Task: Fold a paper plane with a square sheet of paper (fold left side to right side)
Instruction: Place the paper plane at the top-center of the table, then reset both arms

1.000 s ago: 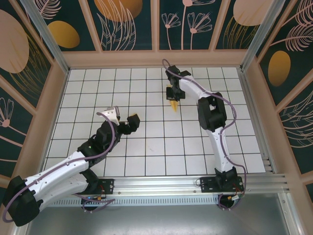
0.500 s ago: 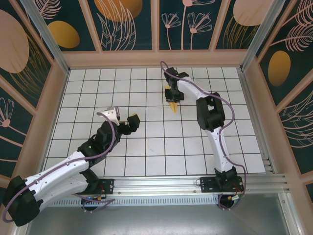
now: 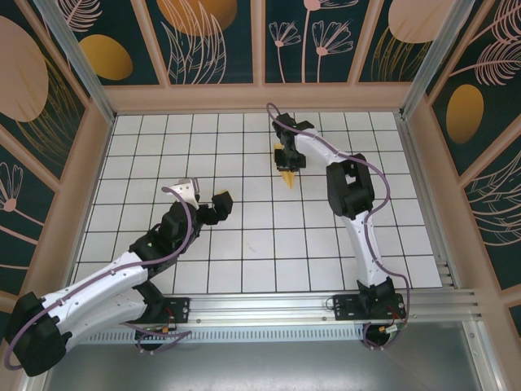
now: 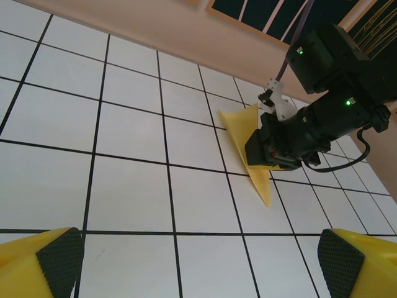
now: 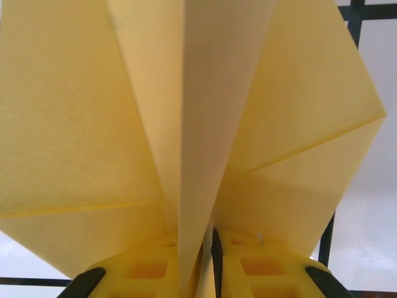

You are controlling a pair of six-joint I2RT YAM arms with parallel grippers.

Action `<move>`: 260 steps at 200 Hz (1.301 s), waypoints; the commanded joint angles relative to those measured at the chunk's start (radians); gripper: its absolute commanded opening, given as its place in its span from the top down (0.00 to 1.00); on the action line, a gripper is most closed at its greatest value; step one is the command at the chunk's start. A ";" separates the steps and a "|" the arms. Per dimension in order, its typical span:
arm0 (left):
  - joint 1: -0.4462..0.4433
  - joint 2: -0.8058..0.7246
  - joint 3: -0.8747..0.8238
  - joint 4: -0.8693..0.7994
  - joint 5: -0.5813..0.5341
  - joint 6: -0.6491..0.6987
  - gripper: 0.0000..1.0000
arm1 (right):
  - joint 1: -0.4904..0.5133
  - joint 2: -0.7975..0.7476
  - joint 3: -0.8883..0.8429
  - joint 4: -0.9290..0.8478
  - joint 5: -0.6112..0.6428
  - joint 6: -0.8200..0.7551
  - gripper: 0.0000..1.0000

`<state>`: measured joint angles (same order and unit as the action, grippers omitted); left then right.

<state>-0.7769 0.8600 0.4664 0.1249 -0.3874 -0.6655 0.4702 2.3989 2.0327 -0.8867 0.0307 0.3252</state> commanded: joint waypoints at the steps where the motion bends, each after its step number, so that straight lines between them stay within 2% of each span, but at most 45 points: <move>1: 0.004 0.002 -0.001 -0.015 -0.020 0.009 0.02 | 0.015 -0.033 -0.002 -0.050 0.030 0.020 0.80; 39: 0.004 0.012 0.004 -0.013 -0.029 0.015 0.02 | 0.025 -0.082 -0.004 -0.059 0.047 0.021 0.75; 107: 0.012 0.100 0.005 -0.025 -0.126 -0.005 0.02 | 0.046 -0.152 -0.054 -0.073 0.083 0.031 0.66; 132: 0.061 0.129 0.020 -0.035 -0.093 -0.031 0.01 | 0.053 -0.215 -0.073 -0.084 0.113 0.031 0.59; 158: 0.159 0.137 0.038 -0.036 -0.043 -0.023 0.02 | 0.053 -0.349 -0.144 -0.055 0.139 0.027 0.48; 179: 0.274 0.132 0.067 -0.057 -0.003 -0.007 0.02 | 0.043 -0.525 -0.292 0.053 0.162 0.012 0.36; 202: 0.384 0.119 0.083 -0.067 -0.019 0.024 0.01 | 0.006 -0.763 -0.559 0.243 0.197 -0.015 0.23; 224: 0.430 0.121 0.082 -0.075 -0.135 0.071 0.02 | -0.059 -0.956 -0.814 0.414 0.246 -0.036 0.14; 238: 0.440 0.119 0.058 -0.047 -0.209 0.115 0.01 | -0.110 -1.071 -0.984 0.546 0.275 -0.048 0.02; 260: 0.441 0.100 -0.015 0.044 -0.351 0.192 0.01 | -0.235 -1.196 -1.232 0.760 0.245 -0.061 0.01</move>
<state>-0.3431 0.9863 0.5186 0.0860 -0.5541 -0.5888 0.3367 1.2861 1.0161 -0.4145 0.2554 0.2928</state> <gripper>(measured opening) 0.986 0.985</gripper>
